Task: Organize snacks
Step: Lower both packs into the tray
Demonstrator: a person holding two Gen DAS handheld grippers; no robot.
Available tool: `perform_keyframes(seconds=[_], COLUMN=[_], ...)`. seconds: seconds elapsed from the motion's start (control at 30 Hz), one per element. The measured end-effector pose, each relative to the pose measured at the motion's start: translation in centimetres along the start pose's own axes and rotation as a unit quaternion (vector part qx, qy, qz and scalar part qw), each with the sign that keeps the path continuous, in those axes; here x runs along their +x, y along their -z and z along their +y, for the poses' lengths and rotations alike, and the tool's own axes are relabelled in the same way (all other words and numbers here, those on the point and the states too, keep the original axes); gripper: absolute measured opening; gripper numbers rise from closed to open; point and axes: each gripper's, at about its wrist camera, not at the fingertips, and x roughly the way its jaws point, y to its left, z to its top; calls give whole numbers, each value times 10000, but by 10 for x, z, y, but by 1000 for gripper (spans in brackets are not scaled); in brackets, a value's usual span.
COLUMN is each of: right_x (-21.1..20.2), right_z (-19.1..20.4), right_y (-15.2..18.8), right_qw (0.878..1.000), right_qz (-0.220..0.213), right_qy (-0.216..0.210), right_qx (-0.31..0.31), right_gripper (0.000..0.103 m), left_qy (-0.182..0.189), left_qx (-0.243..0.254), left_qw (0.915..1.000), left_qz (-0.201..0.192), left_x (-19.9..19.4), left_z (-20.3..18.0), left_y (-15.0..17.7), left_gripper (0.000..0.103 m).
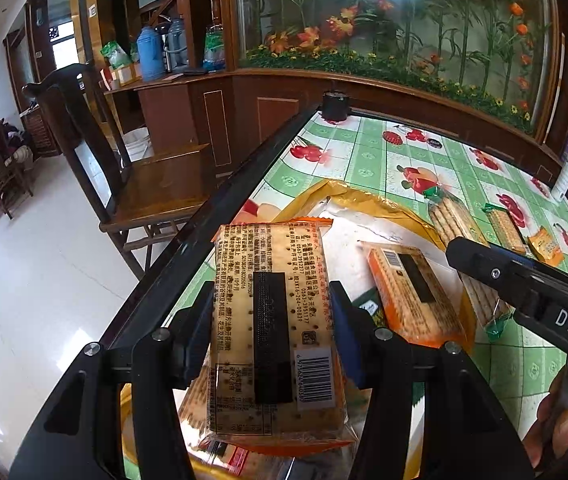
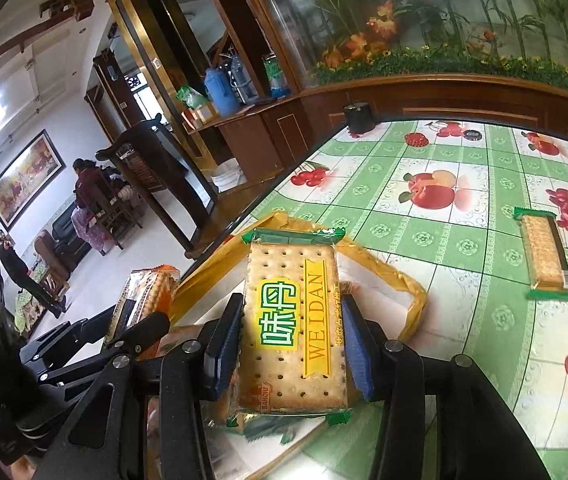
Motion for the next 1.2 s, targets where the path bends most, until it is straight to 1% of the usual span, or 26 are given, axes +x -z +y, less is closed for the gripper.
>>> perform_keyframes(seconds=[0.1, 0.37, 0.67, 1.2], right_x=[8, 24, 31, 38], right_z=[-4, -11, -17, -18], right_y=[-6, -7, -6, -3], right_qw=[10000, 9998, 9996, 9992], right_qz=[61, 174, 254, 380], right_qy=[8, -16, -60, -102], right_qx=[34, 4, 57, 34], right_gripper=[47, 47, 48, 48], left_qy=[-34, -158, -236, -324], left_qx=[36, 100, 180, 283], left_qw=[10000, 9996, 9987, 9981], left_qz=[74, 232, 419, 436], left_x=[7, 18, 30, 33], left_z=[-2, -5, -12, -16], left_y=[0, -1, -4, -4], left_gripper=[53, 53, 53, 53])
